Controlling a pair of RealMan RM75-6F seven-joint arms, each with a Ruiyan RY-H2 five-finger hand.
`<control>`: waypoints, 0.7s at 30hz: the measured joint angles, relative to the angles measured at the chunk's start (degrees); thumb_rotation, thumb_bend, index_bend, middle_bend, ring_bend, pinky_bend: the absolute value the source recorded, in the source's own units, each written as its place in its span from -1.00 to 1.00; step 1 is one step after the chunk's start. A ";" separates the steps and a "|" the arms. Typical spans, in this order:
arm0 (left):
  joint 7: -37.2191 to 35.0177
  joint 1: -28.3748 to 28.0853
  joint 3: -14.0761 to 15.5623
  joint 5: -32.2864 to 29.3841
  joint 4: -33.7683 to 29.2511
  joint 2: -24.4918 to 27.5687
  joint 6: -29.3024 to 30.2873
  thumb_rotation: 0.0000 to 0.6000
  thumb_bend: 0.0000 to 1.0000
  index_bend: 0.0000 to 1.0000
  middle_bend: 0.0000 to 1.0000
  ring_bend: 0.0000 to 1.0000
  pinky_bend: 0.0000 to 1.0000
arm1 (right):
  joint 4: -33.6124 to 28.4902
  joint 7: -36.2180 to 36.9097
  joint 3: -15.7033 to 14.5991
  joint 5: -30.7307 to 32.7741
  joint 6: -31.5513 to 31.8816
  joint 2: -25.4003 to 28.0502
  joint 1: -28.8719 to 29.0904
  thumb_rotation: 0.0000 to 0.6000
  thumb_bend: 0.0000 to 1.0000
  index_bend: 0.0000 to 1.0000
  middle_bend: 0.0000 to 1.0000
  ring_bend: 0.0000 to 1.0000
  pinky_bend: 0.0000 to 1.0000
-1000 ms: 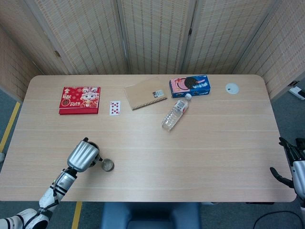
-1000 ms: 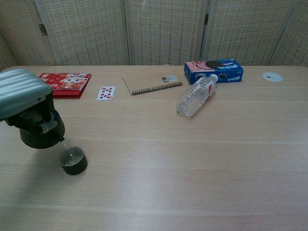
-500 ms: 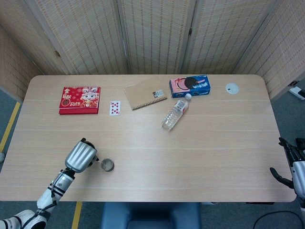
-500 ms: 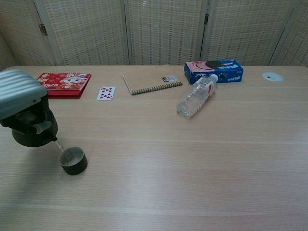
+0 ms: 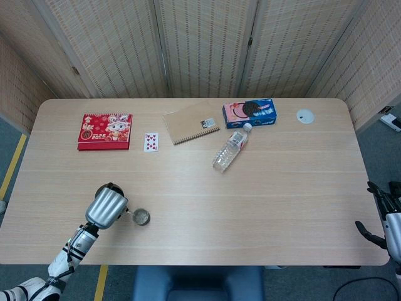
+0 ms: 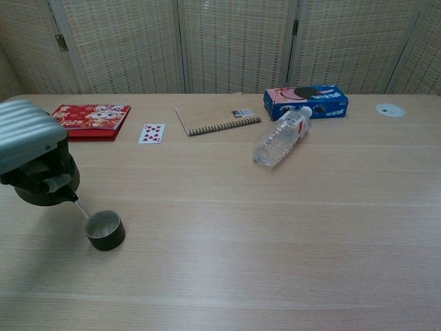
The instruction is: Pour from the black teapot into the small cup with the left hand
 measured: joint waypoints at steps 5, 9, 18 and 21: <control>-0.93 0.01 -0.22 -0.15 -0.41 0.15 -0.37 0.92 0.02 1.00 1.00 0.99 0.05 | 0.19 0.14 -0.02 0.05 0.04 -0.09 -0.08 1.00 -0.52 -0.81 -0.46 -0.45 -0.94; -0.97 0.06 -0.43 0.05 -0.17 0.08 -0.29 0.91 0.01 1.00 1.00 0.99 0.06 | 0.28 0.24 0.01 0.00 0.10 -0.08 -0.09 1.00 -0.52 -0.81 -0.46 -0.46 -0.94; -0.70 0.18 -0.62 0.07 -0.24 -0.01 -0.47 0.92 0.02 1.00 1.00 0.99 0.06 | 0.44 0.40 0.02 0.04 0.06 -0.13 -0.11 1.00 -0.52 -0.81 -0.46 -0.45 -0.93; -0.68 0.24 -0.73 0.09 -0.23 -0.06 -0.44 0.92 0.01 1.00 1.00 0.99 0.07 | 0.51 0.48 0.02 0.06 0.09 -0.14 -0.16 1.00 -0.52 -0.81 -0.46 -0.45 -0.94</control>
